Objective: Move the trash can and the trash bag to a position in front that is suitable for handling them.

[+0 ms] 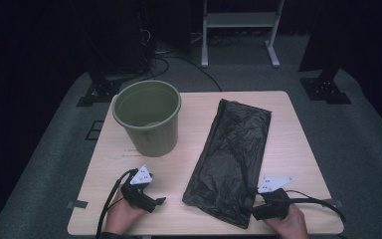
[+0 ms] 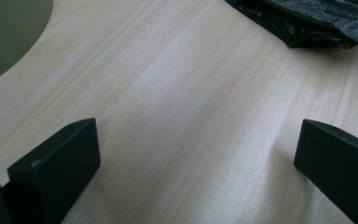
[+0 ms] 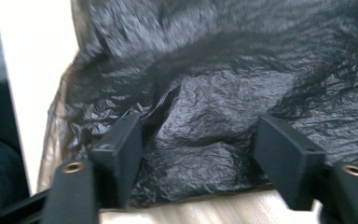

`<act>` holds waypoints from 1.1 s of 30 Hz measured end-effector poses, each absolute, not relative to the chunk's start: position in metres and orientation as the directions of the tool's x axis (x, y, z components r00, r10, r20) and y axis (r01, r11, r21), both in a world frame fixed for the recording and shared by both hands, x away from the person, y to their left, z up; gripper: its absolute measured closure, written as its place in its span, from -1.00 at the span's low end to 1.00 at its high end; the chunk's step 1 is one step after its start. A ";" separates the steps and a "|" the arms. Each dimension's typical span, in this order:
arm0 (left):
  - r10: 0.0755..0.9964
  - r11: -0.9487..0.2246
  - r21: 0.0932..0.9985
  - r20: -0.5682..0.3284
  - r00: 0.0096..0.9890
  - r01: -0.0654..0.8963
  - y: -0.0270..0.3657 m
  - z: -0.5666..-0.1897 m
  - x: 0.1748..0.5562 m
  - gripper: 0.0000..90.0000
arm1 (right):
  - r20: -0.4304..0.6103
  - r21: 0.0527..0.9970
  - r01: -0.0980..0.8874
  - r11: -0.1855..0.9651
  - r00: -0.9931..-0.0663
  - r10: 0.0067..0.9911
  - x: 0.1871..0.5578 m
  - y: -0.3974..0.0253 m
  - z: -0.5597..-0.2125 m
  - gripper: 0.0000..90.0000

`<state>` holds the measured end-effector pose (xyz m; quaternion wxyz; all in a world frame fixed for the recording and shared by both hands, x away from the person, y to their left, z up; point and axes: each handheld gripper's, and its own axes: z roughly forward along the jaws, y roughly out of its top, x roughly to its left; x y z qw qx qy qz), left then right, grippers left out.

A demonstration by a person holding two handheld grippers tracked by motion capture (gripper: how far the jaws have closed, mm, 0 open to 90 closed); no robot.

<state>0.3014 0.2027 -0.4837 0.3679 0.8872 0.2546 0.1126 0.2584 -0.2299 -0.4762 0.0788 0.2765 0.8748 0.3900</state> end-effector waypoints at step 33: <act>0.537 -0.599 0.710 0.013 0.844 0.370 0.203 -0.484 0.301 -1.00 | -0.053 0.676 0.469 0.568 -0.738 0.673 0.276 -0.290 -0.468 1.00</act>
